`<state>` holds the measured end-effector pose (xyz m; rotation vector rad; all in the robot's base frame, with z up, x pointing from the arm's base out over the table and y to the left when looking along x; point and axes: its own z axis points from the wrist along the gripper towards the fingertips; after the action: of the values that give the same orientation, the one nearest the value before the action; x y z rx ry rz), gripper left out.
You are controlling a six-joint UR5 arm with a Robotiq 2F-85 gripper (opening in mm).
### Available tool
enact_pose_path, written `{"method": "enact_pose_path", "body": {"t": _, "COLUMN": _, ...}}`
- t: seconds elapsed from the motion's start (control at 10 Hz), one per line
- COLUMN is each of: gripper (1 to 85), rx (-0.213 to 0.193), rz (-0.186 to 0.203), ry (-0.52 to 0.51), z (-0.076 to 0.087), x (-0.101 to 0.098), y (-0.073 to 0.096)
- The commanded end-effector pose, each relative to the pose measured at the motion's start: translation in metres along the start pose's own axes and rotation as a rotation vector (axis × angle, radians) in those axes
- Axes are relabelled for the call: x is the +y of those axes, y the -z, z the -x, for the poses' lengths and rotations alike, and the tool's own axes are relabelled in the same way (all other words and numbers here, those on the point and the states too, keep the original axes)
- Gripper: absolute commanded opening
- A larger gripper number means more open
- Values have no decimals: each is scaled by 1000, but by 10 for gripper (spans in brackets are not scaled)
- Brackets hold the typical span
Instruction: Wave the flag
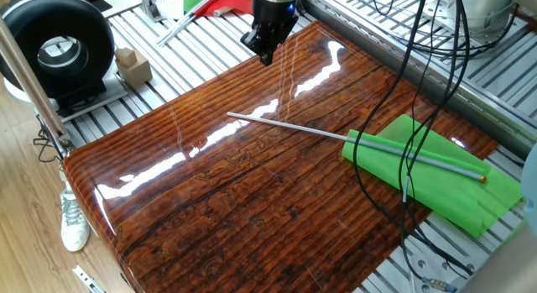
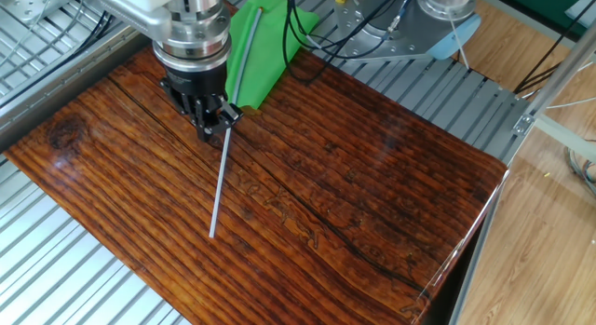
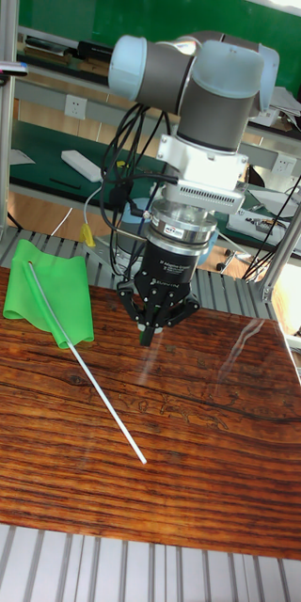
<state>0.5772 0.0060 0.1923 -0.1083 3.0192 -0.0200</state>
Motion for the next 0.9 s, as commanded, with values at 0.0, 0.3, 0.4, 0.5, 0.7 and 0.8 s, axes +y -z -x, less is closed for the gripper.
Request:
{"method": "enact_pose_path", "body": {"t": 0.0, "gripper": 13, "rx": -2, "rz": -35, "ry": 52, "z": 4, "x": -5, "y": 4}}
{"method": "enact_pose_path", "body": {"t": 0.3, "gripper": 13, "rx": -14, "rz": -86, "ry": 144, "z": 8, "x": -18, "y": 5}}
{"method": "enact_pose_path", "body": {"t": 0.4, "gripper": 13, "rx": -20, "rz": -114, "ry": 198, "z": 11, "x": -25, "y": 6}}
{"method": "enact_pose_path", "body": {"t": 0.5, "gripper": 13, "rx": -24, "rz": -99, "ry": 211, "z": 11, "x": -22, "y": 5}}
{"method": "enact_pose_path", "body": {"t": 0.7, "gripper": 13, "rx": -81, "rz": -93, "ry": 403, "z": 23, "x": -22, "y": 4}}
{"method": "enact_pose_path", "body": {"t": 0.8, "gripper": 13, "rx": -26, "rz": 16, "ry": 414, "z": 3, "x": 1, "y": -8}}
